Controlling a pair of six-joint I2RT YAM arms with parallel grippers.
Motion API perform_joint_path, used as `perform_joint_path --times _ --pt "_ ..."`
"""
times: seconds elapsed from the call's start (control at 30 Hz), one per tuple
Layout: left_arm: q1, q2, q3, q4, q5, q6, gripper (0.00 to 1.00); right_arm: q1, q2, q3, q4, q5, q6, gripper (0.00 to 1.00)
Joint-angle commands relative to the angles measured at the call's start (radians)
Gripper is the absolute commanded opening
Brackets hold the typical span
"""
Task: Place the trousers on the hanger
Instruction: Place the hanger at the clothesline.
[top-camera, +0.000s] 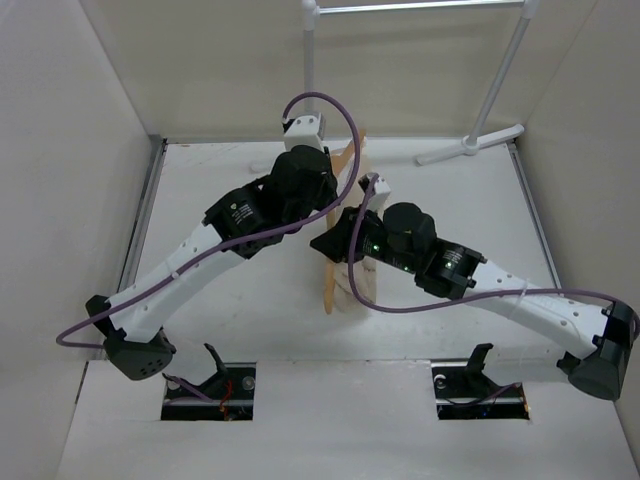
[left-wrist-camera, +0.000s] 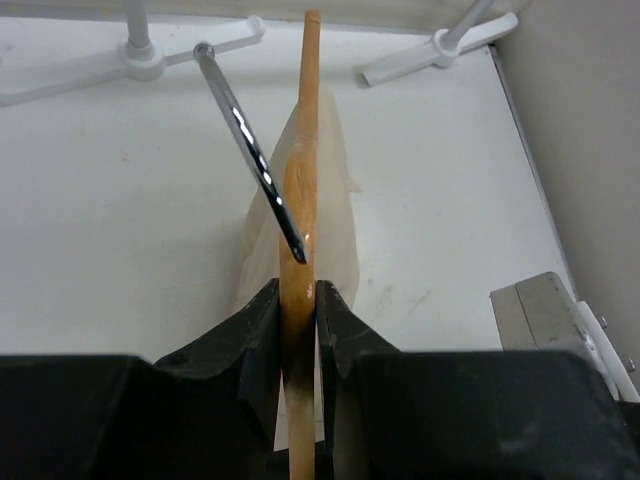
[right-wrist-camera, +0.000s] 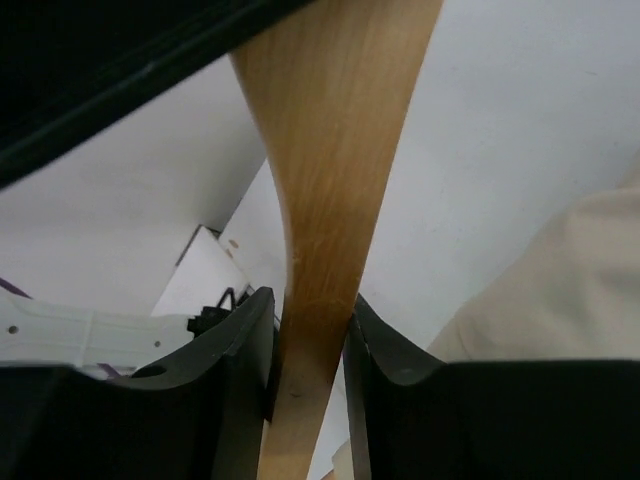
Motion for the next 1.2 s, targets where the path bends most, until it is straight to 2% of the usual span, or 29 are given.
perform_joint_path --times 0.0,0.07,0.13,0.27,0.37,0.4,0.53,0.67,0.77,1.0,1.17 --pt "0.000 -0.017 0.066 0.071 -0.024 -0.006 0.03 0.003 0.007 0.027 0.066 0.012 0.012 0.24" --pt "0.004 -0.016 0.063 0.079 -0.025 -0.007 0.06 0.003 -0.002 0.027 0.072 0.015 0.032 0.15" --pt "0.010 -0.019 0.054 0.096 -0.030 -0.009 0.15 0.002 -0.022 0.021 0.101 0.008 0.064 0.10" --pt "0.049 -0.048 0.057 0.136 -0.021 -0.009 0.42 -0.067 -0.059 0.041 0.132 -0.043 0.125 0.09" --pt "0.081 -0.091 0.068 0.158 0.021 -0.003 0.77 -0.115 -0.064 0.078 0.129 -0.089 0.141 0.09" --pt "0.095 -0.112 0.062 0.169 0.035 -0.001 1.00 -0.131 -0.062 0.093 0.124 -0.098 0.141 0.09" --pt "0.127 -0.218 0.013 0.198 0.064 -0.001 1.00 -0.208 -0.048 0.150 0.097 -0.124 0.138 0.08" --pt "0.150 -0.385 -0.153 0.277 0.046 -0.007 1.00 -0.300 -0.019 0.203 0.090 -0.166 0.135 0.07" --pt "0.201 -0.506 -0.308 0.275 -0.010 -0.025 1.00 -0.398 0.022 0.268 0.075 -0.210 0.129 0.07" --pt "0.274 -0.658 -0.677 0.169 0.005 -0.133 1.00 -0.645 0.223 0.541 0.018 -0.318 0.168 0.07" --pt "0.309 -0.712 -0.834 0.166 0.062 -0.200 1.00 -0.745 0.381 0.720 -0.020 -0.321 0.211 0.07"
